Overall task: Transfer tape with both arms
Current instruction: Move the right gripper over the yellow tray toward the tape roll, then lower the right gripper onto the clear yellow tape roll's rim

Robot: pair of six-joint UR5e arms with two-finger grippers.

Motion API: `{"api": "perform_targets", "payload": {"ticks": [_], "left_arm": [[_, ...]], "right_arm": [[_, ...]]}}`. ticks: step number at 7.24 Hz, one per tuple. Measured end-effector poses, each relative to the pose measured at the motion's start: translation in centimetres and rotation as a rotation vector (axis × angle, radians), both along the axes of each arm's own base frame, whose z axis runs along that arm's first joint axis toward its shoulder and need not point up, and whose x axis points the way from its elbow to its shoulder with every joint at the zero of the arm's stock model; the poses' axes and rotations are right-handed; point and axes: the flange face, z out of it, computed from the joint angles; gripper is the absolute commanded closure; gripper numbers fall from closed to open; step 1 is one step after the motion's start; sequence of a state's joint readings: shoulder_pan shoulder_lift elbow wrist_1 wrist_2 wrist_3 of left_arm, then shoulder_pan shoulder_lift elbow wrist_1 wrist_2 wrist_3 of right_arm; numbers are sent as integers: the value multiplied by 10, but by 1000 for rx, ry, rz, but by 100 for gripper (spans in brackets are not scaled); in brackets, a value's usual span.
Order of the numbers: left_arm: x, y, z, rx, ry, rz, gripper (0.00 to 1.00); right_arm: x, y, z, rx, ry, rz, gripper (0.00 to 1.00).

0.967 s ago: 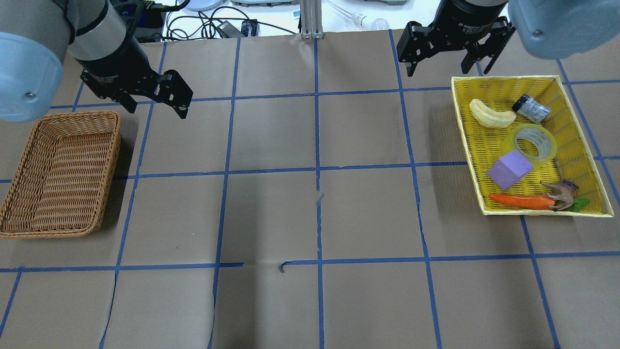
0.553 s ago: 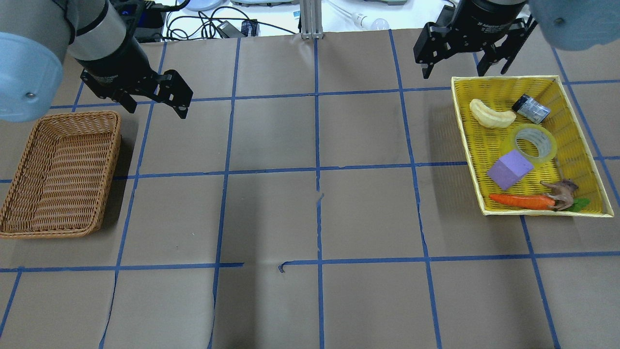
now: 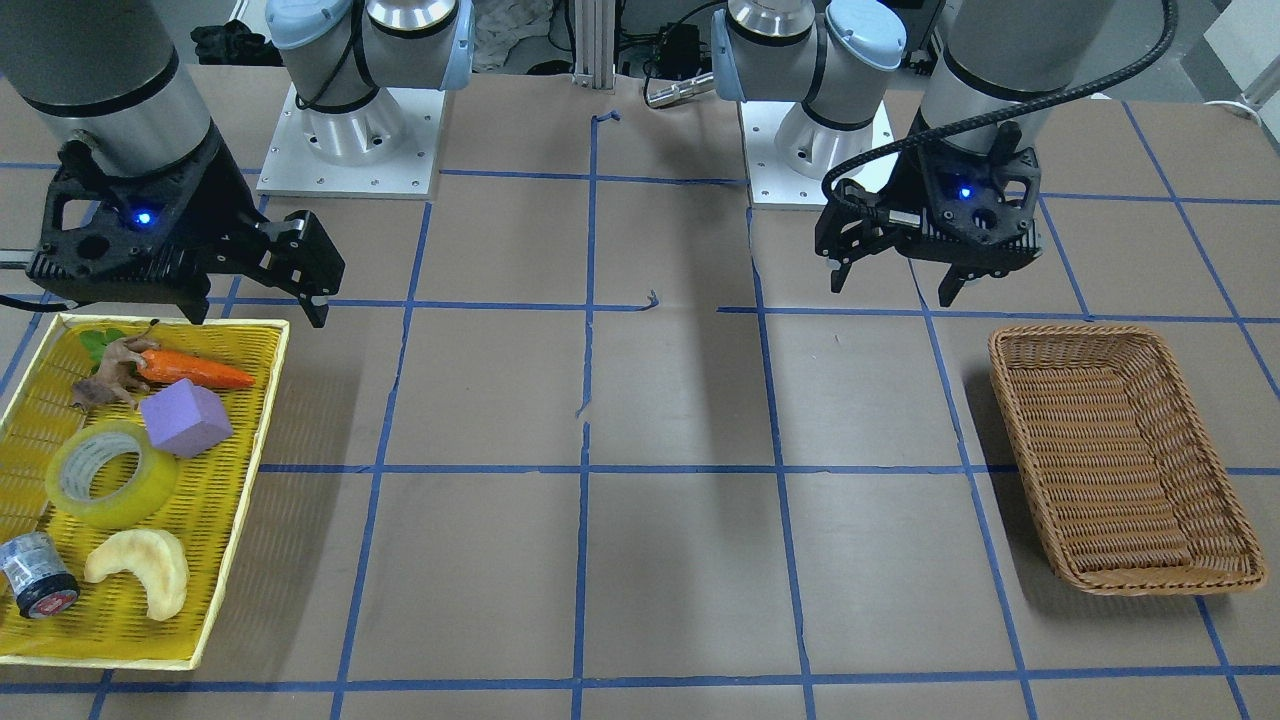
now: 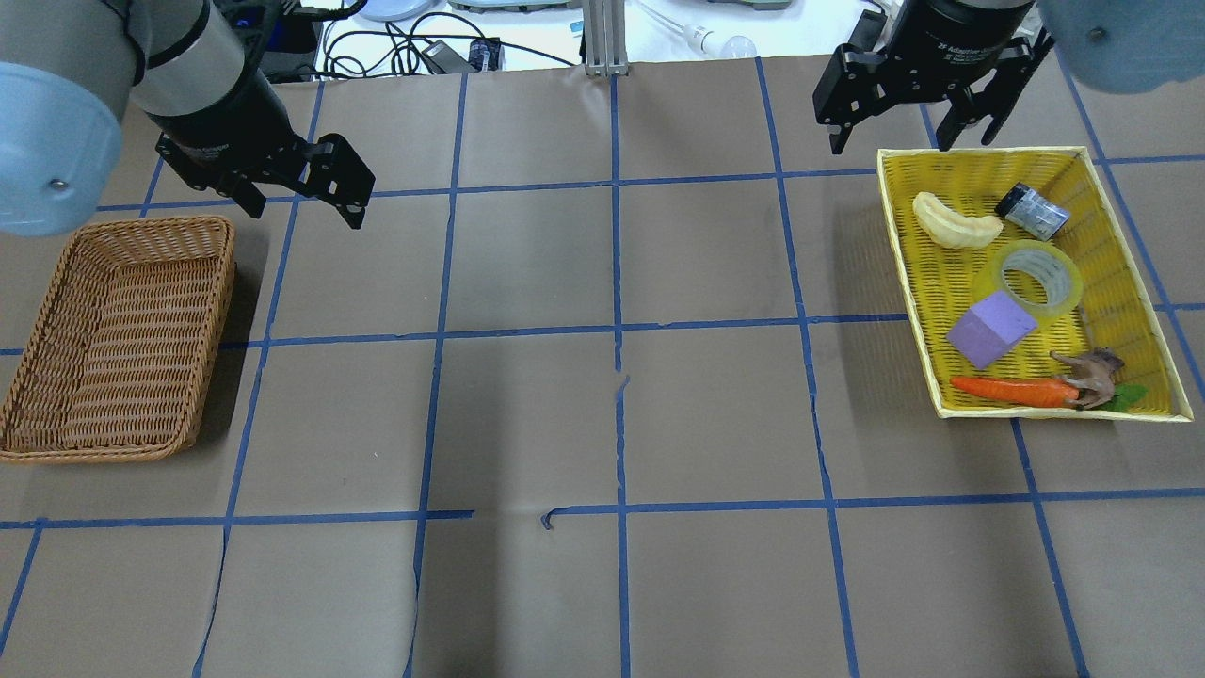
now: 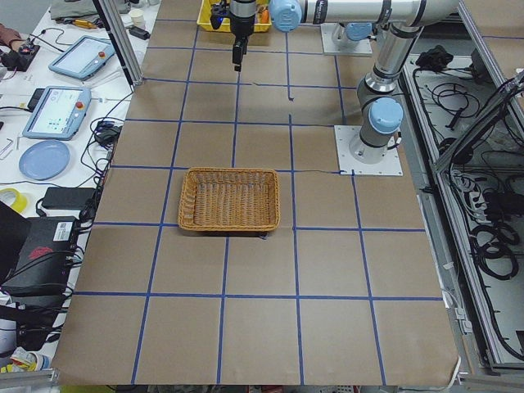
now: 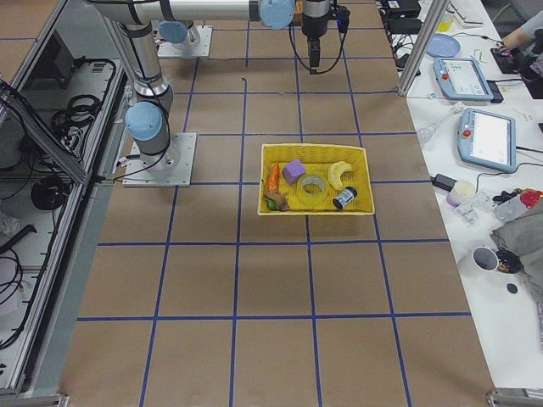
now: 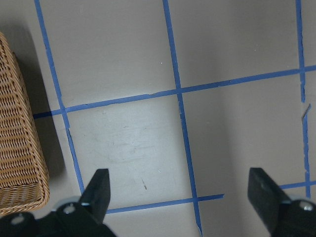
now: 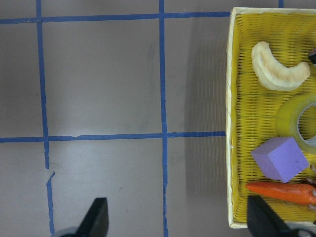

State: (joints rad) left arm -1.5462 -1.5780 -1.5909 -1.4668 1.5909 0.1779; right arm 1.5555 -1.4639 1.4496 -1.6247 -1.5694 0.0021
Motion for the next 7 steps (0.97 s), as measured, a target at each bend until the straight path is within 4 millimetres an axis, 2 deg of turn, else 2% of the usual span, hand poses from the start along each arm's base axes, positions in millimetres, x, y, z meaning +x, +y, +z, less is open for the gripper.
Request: {"api": "perform_targets", "payload": {"ticks": [2, 4, 5, 6, 7], "left_arm": [[0, 0, 1, -2, 0, 0, 0], [2, 0, 0, -2, -21, 2, 0], [5, -1, 0, -1, -46, 4, 0], [6, -1, 0, -1, -60, 5, 0], [6, -1, 0, -1, -65, 5, 0]], "right_arm": [[-5, -3, 0, 4, 1, 6, 0], [-18, -9, -3, 9, 5, 47, 0], [-37, -14, -7, 18, 9, 96, 0], [-70, -21, -16, 33, 11, 159, 0], [-113, -29, -30, 56, 9, 231, 0]]}}
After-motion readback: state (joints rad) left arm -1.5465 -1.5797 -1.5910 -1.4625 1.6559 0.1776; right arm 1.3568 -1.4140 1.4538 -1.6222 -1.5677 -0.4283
